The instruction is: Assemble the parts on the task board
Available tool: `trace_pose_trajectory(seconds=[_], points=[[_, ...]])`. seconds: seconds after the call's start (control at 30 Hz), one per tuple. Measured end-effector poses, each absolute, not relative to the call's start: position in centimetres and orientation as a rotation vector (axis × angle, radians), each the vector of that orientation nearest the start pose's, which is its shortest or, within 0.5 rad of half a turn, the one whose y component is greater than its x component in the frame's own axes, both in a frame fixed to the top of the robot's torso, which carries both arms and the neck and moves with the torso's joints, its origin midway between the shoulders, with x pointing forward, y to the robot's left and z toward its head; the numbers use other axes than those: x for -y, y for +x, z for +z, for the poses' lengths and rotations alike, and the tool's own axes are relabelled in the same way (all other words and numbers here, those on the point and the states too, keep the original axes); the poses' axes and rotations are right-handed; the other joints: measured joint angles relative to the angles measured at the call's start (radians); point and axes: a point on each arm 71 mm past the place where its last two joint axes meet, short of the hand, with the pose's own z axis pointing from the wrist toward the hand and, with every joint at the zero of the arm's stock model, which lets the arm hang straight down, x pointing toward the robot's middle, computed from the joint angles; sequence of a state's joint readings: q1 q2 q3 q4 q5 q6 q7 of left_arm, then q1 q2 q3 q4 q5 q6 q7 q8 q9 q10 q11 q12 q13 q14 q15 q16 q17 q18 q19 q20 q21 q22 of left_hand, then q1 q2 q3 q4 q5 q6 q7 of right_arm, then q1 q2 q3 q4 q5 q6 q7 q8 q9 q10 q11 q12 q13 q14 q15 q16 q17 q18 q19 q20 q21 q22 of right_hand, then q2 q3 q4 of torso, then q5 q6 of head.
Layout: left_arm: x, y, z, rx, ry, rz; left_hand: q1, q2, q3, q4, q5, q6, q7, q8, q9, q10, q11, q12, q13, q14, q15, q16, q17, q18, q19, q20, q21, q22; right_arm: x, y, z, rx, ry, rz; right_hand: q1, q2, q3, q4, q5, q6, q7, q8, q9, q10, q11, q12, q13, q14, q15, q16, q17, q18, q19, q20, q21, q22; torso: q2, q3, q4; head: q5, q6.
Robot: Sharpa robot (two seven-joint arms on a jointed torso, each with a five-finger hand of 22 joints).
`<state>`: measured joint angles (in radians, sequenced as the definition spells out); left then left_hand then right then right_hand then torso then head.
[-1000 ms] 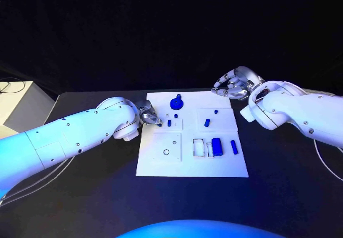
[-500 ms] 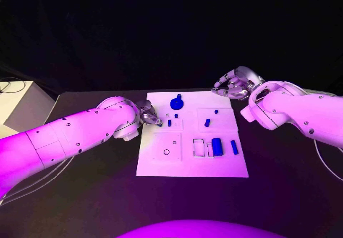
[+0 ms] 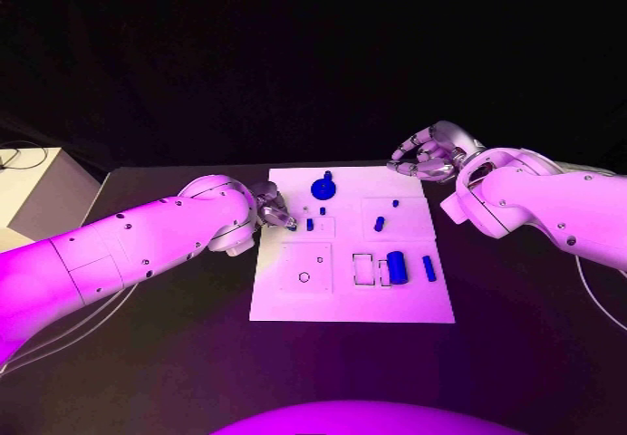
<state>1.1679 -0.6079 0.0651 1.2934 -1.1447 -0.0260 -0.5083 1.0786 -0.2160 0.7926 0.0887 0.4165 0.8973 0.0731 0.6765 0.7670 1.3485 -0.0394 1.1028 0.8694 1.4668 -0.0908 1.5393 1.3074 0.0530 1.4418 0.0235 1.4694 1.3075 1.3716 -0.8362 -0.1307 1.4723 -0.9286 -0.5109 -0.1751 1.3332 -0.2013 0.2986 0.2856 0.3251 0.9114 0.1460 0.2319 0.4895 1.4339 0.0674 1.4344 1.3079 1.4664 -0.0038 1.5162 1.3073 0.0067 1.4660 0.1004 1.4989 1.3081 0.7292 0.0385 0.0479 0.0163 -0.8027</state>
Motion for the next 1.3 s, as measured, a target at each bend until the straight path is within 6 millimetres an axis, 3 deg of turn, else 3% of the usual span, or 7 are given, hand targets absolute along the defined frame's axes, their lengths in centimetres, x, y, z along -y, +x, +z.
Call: trace_pose_trajectory(seconds=[0.47,0.93,1.23,1.3], points=[[-16.38,52.95,-21.19,-2.124,-0.285,-0.458,-0.012,0.001,-0.011,-0.011,0.0,0.008,0.007,0.007,0.0,0.016,0.002,0.028,0.044,0.0,0.0,0.01,0.0,0.0,0.0,0.0,0.0,0.0,23.26,51.88,-13.58,-1.579,0.432,0.704,0.0,0.0,0.0,0.0,0.006,0.0,0.0,0.0,0.001,0.0,0.0,0.0,0.0,0.0,0.0,0.0,0.0,0.0,0.0,0.0,0.0,0.0,0.0,0.0,-0.0005,-0.002,-0.005],[-16.22,53.03,-21.18,-2.127,-0.277,-0.453,-0.029,-0.005,-0.032,-0.033,-0.002,0.02,-0.005,0.007,0.001,0.03,-0.009,0.031,0.049,-0.004,-0.004,0.01,0.0,0.0,0.004,-0.004,0.0,0.0,23.23,51.86,-13.58,-1.579,0.43,0.705,0.0,0.0,0.006,0.0,0.012,0.0,0.0,0.0,0.001,-0.004,-0.004,0.0,0.0,0.0,0.0,0.0,0.0,0.0,0.0,0.0,0.0,0.0,0.001,-0.0007,-0.0001,-0.003,-0.007],[-16.19,53.04,-21.19,-2.128,-0.275,-0.452,-0.044,-0.009,-0.042,-0.043,-0.006,0.031,-0.016,-0.003,0.03,0.036,-0.011,0.031,0.051,0.0,-0.007,0.01,0.0,0.0,0.004,-0.004,0.0,0.0,23.21,51.85,-13.55,-1.577,0.43,0.707,-0.005,-0.005,0.005,0.0,0.016,0.0,0.0,0.0,0.002,-0.004,-0.004,-0.004,0.0,0.0,0.0,0.0,0.0,0.0,0.0,0.0,-0.004,0.0,0.001,-0.0007,0.0003,-0.003,-0.009],[-16.18,53.03,-21.2,-2.13,-0.274,-0.452,-0.045,-0.011,-0.045,-0.046,-0.012,0.032,-0.015,-0.003,0.057,0.037,-0.012,0.031,0.051,0.0,-0.008,0.01,0.0,0.0,0.004,-0.004,0.0,0.0,23.2,51.85,-13.54,-1.575,0.429,0.707,-0.005,-0.005,0.005,0.0,0.016,0.0,0.0,0.0,0.002,-0.004,-0.004,-0.004,0.0,0.0,0.0,0.0,0.0,0.0,0.0,0.0,-0.004,0.0,0.001,-0.0007,0.0003,-0.003,-0.009]])
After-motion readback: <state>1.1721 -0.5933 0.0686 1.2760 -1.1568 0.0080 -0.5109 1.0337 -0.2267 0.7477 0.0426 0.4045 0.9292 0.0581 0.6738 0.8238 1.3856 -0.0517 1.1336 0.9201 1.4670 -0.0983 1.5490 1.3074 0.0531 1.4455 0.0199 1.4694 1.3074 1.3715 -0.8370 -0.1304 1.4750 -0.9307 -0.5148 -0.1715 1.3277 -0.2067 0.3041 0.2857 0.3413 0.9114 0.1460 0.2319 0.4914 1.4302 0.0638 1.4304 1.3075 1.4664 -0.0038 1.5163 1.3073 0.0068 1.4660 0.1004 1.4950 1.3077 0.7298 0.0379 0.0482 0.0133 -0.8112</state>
